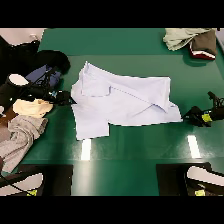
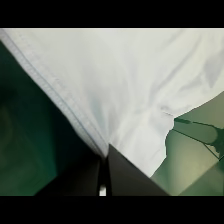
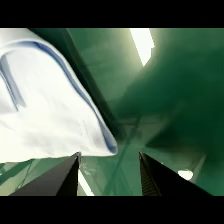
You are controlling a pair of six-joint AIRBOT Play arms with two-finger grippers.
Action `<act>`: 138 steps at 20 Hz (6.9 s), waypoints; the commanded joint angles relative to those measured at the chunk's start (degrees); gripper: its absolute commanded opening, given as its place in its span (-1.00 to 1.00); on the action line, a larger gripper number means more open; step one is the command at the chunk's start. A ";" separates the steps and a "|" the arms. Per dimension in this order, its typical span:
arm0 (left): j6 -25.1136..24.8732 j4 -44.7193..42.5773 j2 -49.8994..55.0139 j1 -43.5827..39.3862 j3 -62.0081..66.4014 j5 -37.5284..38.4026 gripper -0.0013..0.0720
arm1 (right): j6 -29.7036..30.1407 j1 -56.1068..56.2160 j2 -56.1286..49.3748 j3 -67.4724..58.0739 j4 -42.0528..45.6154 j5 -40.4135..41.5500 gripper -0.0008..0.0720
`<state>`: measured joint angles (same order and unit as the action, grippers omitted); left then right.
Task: Fold the shirts.
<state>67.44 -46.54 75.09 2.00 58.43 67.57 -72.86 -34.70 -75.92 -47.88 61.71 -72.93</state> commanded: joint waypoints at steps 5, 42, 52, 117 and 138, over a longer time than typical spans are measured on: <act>0.09 0.00 -0.04 0.00 0.07 0.70 -0.90 | 0.52 4.85 -2.84 0.07 -1.73 1.49 -0.18; 9.11 -2.80 -18.71 0.13 32.09 -0.87 -0.90 | -22.05 -4.11 8.39 -60.37 -9.94 -26.84 -0.95; 3.72 -2.45 5.57 0.11 25.24 -9.22 -0.90 | -20.00 18.80 -9.77 -43.32 11.82 -5.35 -0.95; 13.88 -6.16 -30.99 0.11 -31.41 -3.87 -0.90 | -8.02 13.27 6.56 -9.55 4.42 -12.13 0.20; 12.96 -5.38 -31.06 0.11 -27.93 0.42 -0.91 | -3.52 14.62 9.35 11.30 5.60 -5.97 -0.94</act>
<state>80.36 -51.83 44.12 2.13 30.46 65.12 -76.64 -20.71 -66.63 -36.18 66.08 -75.29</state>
